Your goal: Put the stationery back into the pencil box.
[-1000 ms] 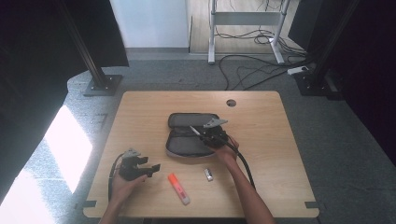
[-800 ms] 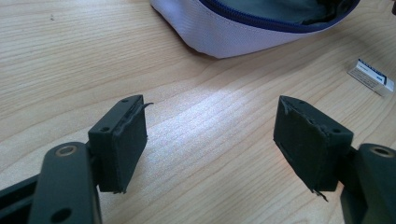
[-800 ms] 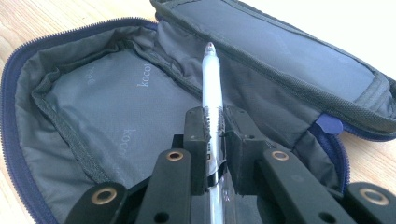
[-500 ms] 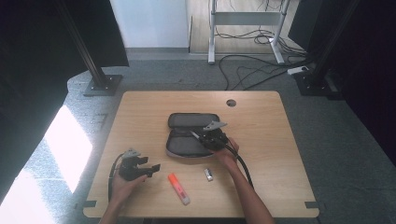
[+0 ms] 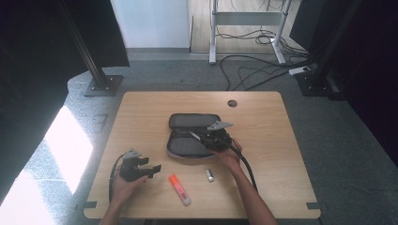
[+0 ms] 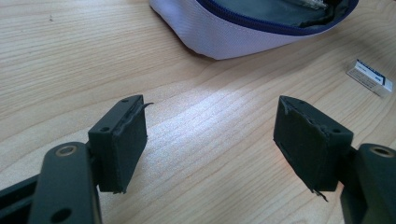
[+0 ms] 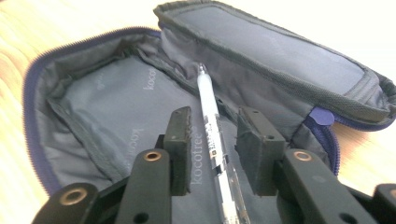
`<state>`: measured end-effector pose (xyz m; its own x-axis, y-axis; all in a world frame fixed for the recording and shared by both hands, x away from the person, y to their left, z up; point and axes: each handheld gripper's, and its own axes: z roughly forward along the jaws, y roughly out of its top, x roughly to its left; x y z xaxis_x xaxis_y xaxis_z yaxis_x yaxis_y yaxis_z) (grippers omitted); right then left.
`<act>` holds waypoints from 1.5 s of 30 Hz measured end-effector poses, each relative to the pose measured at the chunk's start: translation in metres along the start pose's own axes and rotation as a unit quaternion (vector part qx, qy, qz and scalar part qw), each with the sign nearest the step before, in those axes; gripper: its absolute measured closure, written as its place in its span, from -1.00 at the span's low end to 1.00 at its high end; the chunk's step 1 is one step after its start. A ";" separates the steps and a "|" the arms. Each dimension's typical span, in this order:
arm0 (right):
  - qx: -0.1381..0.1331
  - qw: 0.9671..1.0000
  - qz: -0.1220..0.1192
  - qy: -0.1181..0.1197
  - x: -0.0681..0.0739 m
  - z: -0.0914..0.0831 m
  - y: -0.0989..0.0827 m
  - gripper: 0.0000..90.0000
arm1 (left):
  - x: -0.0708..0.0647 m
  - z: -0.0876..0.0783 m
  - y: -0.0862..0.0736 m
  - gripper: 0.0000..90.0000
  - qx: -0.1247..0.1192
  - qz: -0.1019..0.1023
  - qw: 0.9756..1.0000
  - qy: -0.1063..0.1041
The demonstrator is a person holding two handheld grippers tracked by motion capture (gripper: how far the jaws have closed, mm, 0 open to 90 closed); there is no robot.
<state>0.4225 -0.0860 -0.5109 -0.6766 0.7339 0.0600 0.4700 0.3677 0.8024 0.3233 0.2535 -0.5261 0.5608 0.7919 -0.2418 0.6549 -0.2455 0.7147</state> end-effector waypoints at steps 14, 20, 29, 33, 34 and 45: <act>-0.030 0.999 0.017 0.012 0.004 -0.024 -0.007 0.36 | 0.000 0.000 0.000 -0.41 0.000 -0.001 1.000 -0.001; -0.038 0.999 0.019 0.010 0.004 -0.031 -0.009 0.34 | 0.000 0.001 0.000 -0.41 0.000 -0.002 1.000 -0.003; -0.046 0.999 0.026 0.009 0.005 -0.040 -0.016 0.28 | -0.001 0.001 0.000 -0.41 0.000 -0.002 1.000 -0.004; -0.052 0.998 0.030 0.010 0.006 -0.045 -0.020 0.28 | -0.001 0.000 0.000 -0.41 -0.001 -0.002 1.000 -0.003; -0.053 0.998 0.030 0.011 0.006 -0.046 -0.021 0.27 | -0.001 0.000 0.000 -0.41 -0.002 -0.002 1.000 -0.003; -0.060 0.997 0.041 0.012 0.010 -0.062 -0.040 0.24 | -0.002 0.001 0.000 -0.41 0.000 -0.001 1.000 -0.002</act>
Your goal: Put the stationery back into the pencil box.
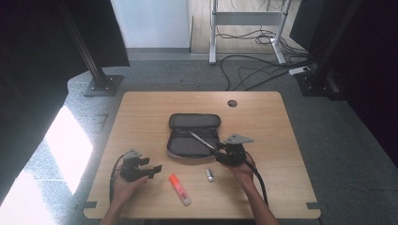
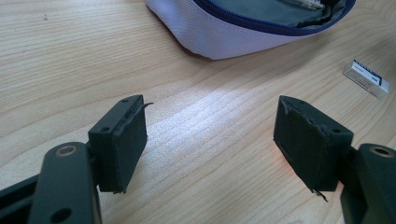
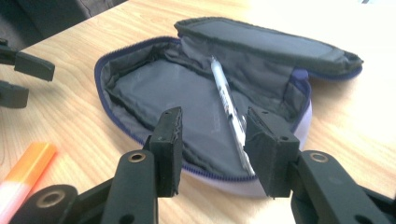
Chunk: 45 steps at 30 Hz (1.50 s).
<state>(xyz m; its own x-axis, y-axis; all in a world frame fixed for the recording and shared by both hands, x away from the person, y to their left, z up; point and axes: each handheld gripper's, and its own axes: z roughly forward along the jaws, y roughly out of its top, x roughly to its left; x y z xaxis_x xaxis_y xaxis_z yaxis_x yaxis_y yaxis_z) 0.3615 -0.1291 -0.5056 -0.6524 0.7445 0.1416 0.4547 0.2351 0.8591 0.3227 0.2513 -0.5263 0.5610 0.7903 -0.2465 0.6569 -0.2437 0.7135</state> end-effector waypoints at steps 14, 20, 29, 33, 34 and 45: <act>0.006 1.000 0.004 -0.002 0.010 -0.015 -0.022 0.20 | 0.001 -0.001 0.000 -0.41 -0.002 -0.003 1.000 0.001; 0.005 1.000 0.006 0.001 0.015 -0.018 -0.029 0.15 | 0.001 0.000 0.000 -0.41 -0.001 -0.003 1.000 0.001; 0.009 1.000 0.011 -0.002 0.020 -0.020 -0.037 0.06 | 0.002 -0.002 0.000 -0.41 -0.005 -0.004 1.000 0.002; 0.015 1.000 0.012 -0.002 0.022 -0.021 -0.043 0.04 | 0.002 -0.003 0.000 -0.41 -0.004 -0.003 1.000 0.001; 0.015 1.000 0.013 -0.002 0.022 -0.021 -0.044 0.04 | 0.002 -0.003 0.000 -0.41 -0.005 -0.003 1.000 0.002; 0.025 0.999 0.020 0.004 0.028 -0.024 -0.051 -0.07 | 0.001 -0.003 0.000 -0.41 -0.005 -0.002 1.000 0.002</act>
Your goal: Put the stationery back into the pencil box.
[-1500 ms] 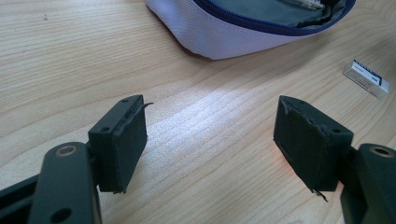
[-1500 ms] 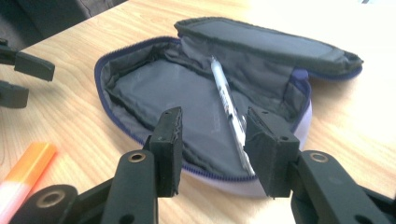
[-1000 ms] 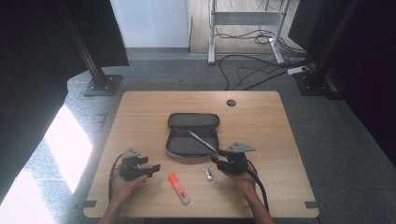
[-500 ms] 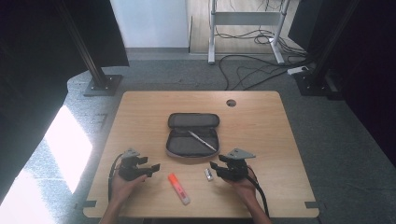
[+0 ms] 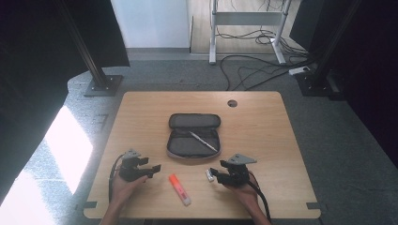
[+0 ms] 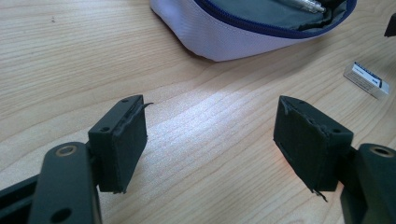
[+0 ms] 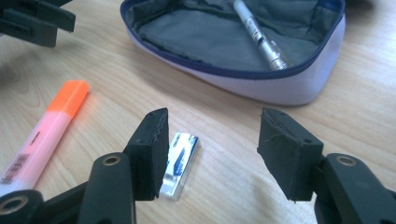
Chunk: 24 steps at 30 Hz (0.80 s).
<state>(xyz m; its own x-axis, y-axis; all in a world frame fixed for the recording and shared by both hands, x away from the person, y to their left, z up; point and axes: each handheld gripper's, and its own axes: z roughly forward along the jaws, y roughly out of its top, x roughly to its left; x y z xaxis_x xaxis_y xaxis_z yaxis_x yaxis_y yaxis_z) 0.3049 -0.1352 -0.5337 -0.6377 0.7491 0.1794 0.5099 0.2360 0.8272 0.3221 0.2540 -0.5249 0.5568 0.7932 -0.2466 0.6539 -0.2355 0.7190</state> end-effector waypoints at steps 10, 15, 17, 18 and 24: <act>0.005 1.000 0.000 0.001 0.005 0.001 -0.003 -0.11 | 0.000 -0.002 0.001 -0.41 -0.003 0.001 1.000 0.000; 0.010 1.000 -0.003 0.002 0.008 0.004 -0.004 -0.11 | 0.000 -0.001 0.000 -0.41 0.000 0.000 1.000 0.000; 0.013 1.000 -0.004 0.003 0.009 0.005 -0.005 -0.11 | 0.000 -0.001 0.000 -0.41 -0.001 0.000 1.000 0.000; 0.014 1.000 -0.005 0.003 0.010 0.006 -0.005 -0.11 | 0.000 -0.001 0.000 -0.41 -0.002 0.000 1.000 0.000; 0.021 1.000 -0.010 0.002 0.016 0.011 -0.006 -0.09 | -0.001 -0.001 0.001 -0.41 -0.001 0.001 1.000 -0.001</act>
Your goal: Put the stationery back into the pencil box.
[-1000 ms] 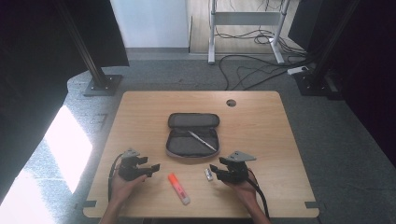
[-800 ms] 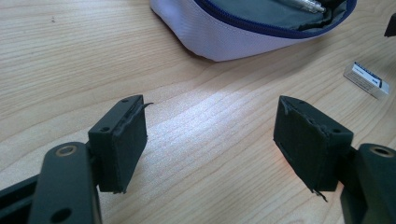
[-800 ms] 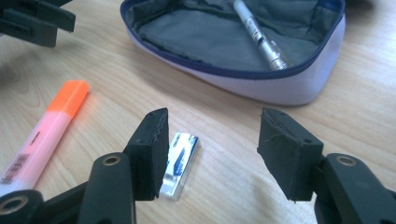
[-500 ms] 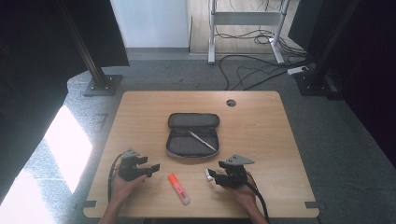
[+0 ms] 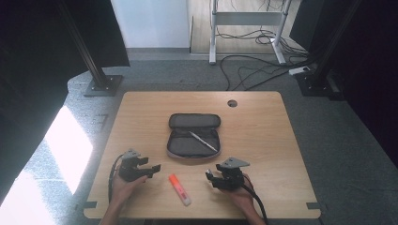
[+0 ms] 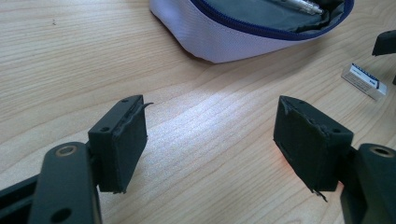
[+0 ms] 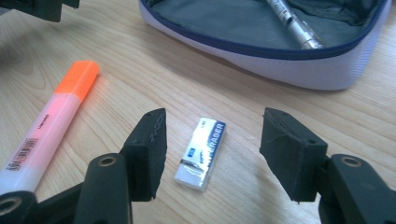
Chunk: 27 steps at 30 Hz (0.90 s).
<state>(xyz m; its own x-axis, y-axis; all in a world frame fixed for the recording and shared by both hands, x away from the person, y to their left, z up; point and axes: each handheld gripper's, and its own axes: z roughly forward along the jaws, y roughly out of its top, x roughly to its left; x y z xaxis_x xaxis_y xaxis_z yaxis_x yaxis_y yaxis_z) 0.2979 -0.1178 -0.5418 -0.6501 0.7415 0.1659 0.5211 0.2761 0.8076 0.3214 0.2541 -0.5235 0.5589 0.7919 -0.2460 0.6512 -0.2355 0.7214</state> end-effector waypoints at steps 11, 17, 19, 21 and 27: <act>0.020 1.000 -0.013 -0.013 0.008 0.008 -0.003 0.00 | 0.001 0.000 0.000 -0.41 -0.001 -0.001 1.000 0.000; 0.030 0.999 -0.019 -0.018 0.010 0.011 -0.005 0.11 | 0.000 0.000 0.000 -0.41 -0.001 0.000 1.000 0.000; 0.034 0.999 -0.022 -0.021 0.011 0.012 -0.005 0.13 | 0.001 0.000 0.000 -0.42 0.000 0.000 1.000 0.000; 0.036 0.999 -0.023 -0.024 0.011 0.013 -0.005 0.16 | 0.001 0.000 0.000 -0.41 0.001 0.000 1.000 0.000; 0.037 0.998 -0.026 -0.033 0.013 0.014 -0.005 0.23 | 0.001 0.000 0.000 -0.41 0.001 0.000 1.000 0.000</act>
<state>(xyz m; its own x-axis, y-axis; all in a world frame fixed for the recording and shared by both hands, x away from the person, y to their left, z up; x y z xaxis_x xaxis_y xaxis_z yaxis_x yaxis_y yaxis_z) 0.2944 -0.1018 -0.5518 -0.6409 0.7629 0.0849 0.5282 0.3579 0.7700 0.3217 0.2543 -0.5240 0.5588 0.7919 -0.2461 0.6520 -0.2362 0.7205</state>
